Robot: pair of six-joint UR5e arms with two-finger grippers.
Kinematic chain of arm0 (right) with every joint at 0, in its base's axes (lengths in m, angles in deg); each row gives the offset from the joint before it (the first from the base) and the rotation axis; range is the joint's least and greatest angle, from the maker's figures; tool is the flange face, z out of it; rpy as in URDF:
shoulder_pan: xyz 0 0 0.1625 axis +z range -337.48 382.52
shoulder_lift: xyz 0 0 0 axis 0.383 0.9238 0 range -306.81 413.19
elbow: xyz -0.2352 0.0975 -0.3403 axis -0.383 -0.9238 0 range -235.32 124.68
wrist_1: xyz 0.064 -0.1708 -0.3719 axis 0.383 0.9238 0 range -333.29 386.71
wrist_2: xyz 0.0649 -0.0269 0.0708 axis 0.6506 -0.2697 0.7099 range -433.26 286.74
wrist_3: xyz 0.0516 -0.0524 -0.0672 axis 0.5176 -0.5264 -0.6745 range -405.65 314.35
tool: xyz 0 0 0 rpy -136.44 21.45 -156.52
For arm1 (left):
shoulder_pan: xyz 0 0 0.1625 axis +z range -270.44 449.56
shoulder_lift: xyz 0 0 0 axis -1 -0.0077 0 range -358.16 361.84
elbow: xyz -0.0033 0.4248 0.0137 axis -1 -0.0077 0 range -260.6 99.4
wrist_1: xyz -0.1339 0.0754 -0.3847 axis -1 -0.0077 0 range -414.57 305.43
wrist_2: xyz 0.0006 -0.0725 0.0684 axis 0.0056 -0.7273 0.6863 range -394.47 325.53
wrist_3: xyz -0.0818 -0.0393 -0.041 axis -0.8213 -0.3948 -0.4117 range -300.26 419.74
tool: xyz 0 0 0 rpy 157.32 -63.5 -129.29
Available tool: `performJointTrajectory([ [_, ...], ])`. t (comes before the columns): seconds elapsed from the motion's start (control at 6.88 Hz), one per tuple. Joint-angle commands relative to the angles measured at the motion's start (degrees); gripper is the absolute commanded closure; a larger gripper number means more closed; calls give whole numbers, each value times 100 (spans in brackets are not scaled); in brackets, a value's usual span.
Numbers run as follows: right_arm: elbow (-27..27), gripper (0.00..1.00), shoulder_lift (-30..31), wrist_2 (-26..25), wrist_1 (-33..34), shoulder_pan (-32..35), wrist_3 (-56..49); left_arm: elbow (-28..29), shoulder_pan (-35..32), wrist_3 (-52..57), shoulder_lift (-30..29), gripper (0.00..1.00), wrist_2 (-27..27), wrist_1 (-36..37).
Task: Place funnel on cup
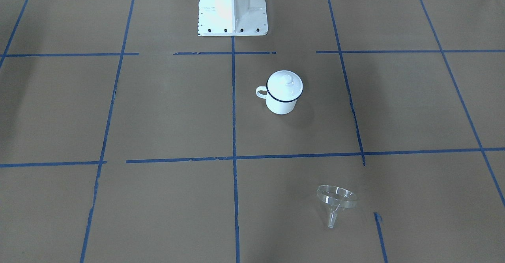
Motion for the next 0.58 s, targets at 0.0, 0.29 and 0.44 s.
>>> performJointTrajectory([
  [0.0, 1, 0, 0, 0, 0, 0, 0, -523, 1321, -2270, -193, 0, -139, -75],
  [0.29, 1, 0, 0, 0, 0, 0, 0, -772, 2910, -4423, -691, 0, 954, 21],
  [0.44, 1, 0, 0, 0, 0, 0, 0, -763, 3657, -5174, -1295, 0, 1569, 762],
])
